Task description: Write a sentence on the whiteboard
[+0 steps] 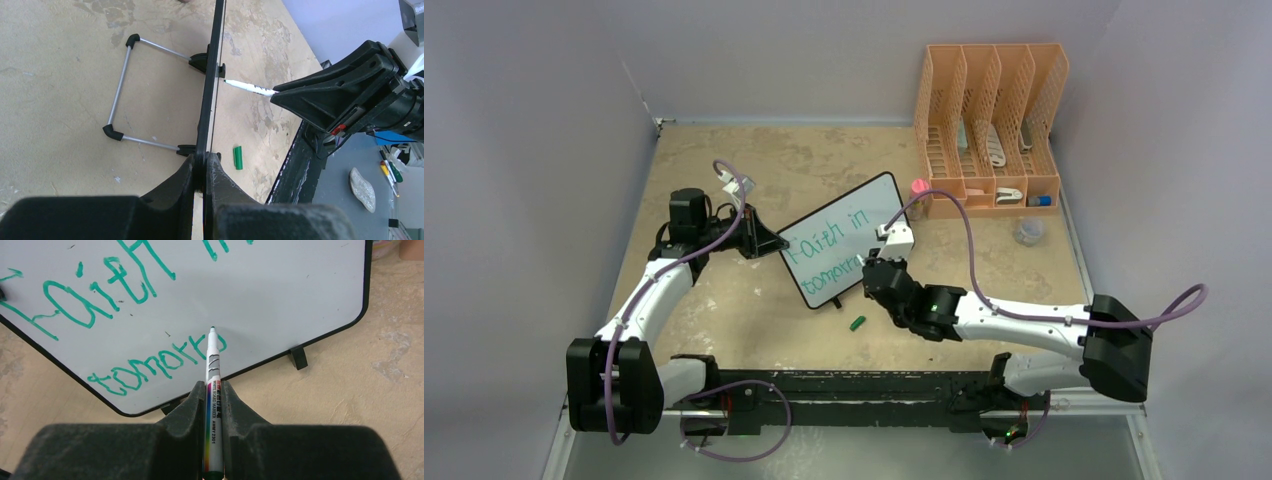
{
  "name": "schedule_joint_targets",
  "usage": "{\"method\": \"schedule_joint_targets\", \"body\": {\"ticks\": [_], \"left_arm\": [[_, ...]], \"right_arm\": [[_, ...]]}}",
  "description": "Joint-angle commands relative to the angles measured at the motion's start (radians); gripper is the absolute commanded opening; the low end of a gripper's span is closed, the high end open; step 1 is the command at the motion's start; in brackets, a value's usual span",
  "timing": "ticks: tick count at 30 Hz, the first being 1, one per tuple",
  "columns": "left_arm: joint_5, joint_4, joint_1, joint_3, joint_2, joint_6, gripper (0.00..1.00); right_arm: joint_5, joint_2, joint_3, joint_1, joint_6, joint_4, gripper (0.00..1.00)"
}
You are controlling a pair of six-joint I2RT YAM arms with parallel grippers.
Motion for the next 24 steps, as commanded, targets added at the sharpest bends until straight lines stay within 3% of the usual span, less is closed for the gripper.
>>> {"method": "schedule_joint_targets", "body": {"ticks": [1, 24], "left_arm": [[-0.066, -0.05, -0.007, 0.017, 0.008, 0.037, 0.0], [-0.061, -0.052, -0.007, 0.019, 0.014, 0.039, 0.0]], "right_arm": [[0.028, -0.038, -0.016, -0.023, -0.014, 0.017, 0.0], [-0.031, -0.004, -0.013, -0.039, -0.05, 0.07, 0.0]]}}
